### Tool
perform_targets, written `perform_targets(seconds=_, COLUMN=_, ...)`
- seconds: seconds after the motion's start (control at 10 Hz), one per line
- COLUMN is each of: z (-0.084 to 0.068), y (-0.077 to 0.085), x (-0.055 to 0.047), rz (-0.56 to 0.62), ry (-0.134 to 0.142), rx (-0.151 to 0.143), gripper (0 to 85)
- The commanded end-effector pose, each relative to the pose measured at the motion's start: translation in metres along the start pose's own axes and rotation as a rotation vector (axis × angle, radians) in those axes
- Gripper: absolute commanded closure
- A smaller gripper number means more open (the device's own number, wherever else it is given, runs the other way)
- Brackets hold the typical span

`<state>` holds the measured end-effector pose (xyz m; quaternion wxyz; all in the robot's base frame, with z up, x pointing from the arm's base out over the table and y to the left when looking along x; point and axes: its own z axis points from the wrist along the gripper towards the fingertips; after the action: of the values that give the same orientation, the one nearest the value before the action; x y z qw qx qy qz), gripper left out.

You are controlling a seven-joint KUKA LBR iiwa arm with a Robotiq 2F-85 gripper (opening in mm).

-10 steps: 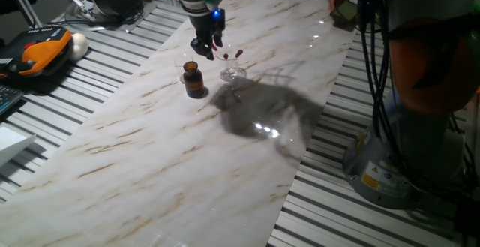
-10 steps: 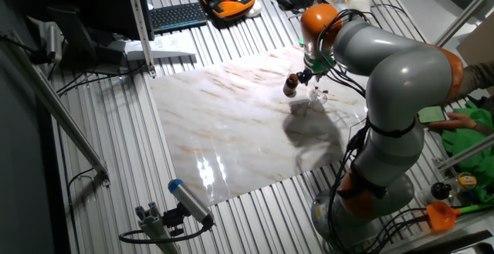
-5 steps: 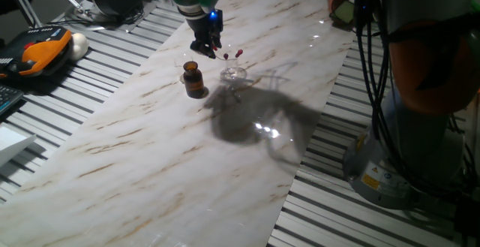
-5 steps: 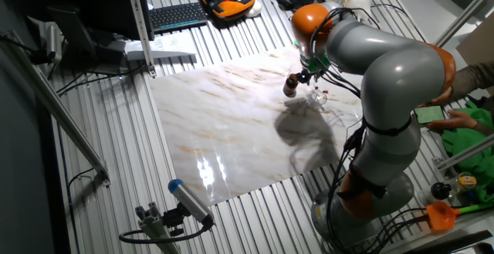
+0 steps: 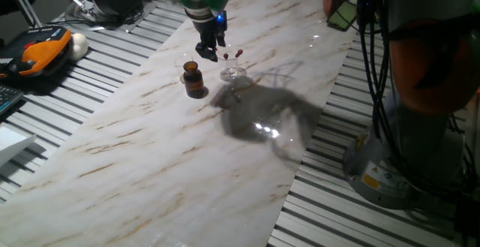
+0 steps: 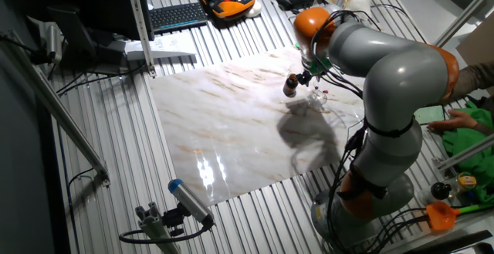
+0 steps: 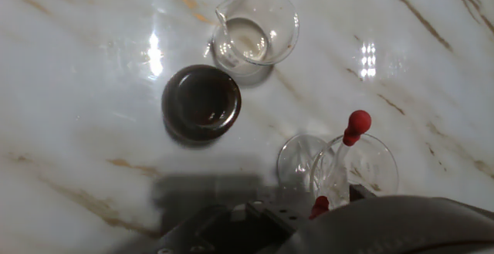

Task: Transfer liquid using a dropper

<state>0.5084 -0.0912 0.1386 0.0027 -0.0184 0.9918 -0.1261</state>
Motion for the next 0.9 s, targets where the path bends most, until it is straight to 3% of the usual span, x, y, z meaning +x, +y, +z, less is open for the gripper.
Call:
perform_targets(seconds=0.0, z=0.001, y=-0.001, x=0.0, rz=-0.002, ry=0.0, rx=0.0, gripper=34.0)
perform_targets(seconds=0.6, z=0.017, y=-0.006, x=0.01, rz=-0.013, ry=-0.013, rx=-0.021, gripper=34.0)
perform_targets(seconds=0.7, z=0.018, y=-0.008, x=0.009, rz=-0.016, ry=-0.012, rx=-0.022, gripper=51.0)
perform_targets(seconds=0.8, z=0.02, y=-0.009, x=0.009, rz=-0.021, ry=-0.011, rx=-0.025, gripper=51.0)
